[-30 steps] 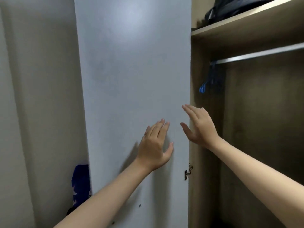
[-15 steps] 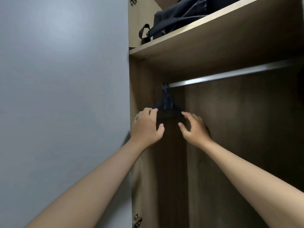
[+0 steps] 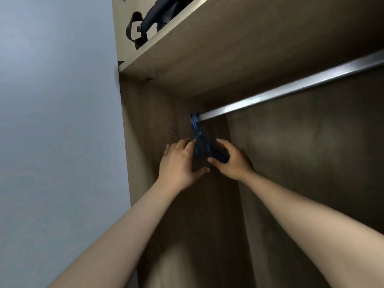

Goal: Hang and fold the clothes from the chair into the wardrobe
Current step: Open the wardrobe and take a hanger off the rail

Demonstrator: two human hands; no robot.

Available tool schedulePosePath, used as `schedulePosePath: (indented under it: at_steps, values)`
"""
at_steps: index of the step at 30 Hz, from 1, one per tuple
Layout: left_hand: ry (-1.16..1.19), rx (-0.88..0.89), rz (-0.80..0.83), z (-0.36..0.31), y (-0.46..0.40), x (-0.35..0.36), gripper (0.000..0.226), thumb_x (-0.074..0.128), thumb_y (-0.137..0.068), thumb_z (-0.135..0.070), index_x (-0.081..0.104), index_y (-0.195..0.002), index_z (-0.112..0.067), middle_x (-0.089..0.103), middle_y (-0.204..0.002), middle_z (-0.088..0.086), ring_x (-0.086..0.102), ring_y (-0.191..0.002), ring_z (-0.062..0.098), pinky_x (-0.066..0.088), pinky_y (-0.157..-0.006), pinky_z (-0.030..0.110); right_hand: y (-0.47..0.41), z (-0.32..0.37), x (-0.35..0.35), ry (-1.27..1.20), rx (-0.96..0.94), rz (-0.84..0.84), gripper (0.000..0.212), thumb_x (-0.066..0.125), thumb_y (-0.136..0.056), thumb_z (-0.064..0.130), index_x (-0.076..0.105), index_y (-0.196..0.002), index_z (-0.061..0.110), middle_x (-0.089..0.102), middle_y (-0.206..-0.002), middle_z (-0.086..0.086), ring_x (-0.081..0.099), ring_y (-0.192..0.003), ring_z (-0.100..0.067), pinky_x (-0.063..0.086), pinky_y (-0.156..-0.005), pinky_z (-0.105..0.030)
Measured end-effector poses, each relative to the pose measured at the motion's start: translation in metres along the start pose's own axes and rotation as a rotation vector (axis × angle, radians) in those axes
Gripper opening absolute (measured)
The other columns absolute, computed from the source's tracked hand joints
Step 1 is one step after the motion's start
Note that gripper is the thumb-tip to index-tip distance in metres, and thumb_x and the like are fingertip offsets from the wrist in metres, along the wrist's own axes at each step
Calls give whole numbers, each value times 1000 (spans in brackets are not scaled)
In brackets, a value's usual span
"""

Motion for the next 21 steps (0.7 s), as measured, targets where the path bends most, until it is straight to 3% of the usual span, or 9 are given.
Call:
schedulePosePath:
  at_steps: [5, 8, 10, 15, 21]
  values:
    - [-131, 27, 112, 9, -22, 2, 107, 74, -69, -55, 13, -151, -22, 19, -157, 0, 19, -143, 21, 5, -118, 40, -24, -12, 13, -171, 43, 104, 104, 89, -59, 33, 33, -145, 20, 46, -144, -2, 44, -132, -18, 38, -110, -44]
    - [-118, 1, 165, 18, -26, 6, 111, 77, -67, -51, 10, -151, -23, 21, -156, 0, 20, -143, 21, 6, -119, 39, -35, -37, 25, -54, 7, 195, 125, 86, -41, 63, 25, -146, 35, 38, -150, 4, 33, -140, -18, 29, -114, -49]
    - [-125, 2, 204, 22, -26, 11, 111, 78, -67, -50, 9, -151, -23, 25, -154, -1, 23, -142, 22, 9, -118, 39, -43, -52, 30, 40, 12, 243, 131, 83, -32, 73, 19, -144, 47, 32, -153, 9, 24, -144, -21, 25, -115, -53]
    - [-110, 7, 283, 29, -27, 21, 107, 78, -69, -45, 12, -150, -24, 31, -148, -2, 30, -136, 22, 27, -111, 36, -55, -53, 35, 152, -85, 248, 129, 92, -45, 42, 18, -150, 29, 28, -155, 1, 19, -145, -23, 14, -118, -50]
    - [-269, 114, 270, 37, -27, 34, 99, 74, -74, -42, 14, -151, -22, 27, -152, -2, 26, -138, 20, 9, -117, 34, -69, -63, 40, 182, -200, 142, 122, 94, -46, 33, 29, -148, 18, 38, -145, -7, 34, -135, -26, 24, -111, -34]
Point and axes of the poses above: each hand's wrist, its own y-axis away from the middle knuckle, its own x-axis out of the palm, z = x × y, the point moved 2 cm from there along -y, towards the middle knuckle
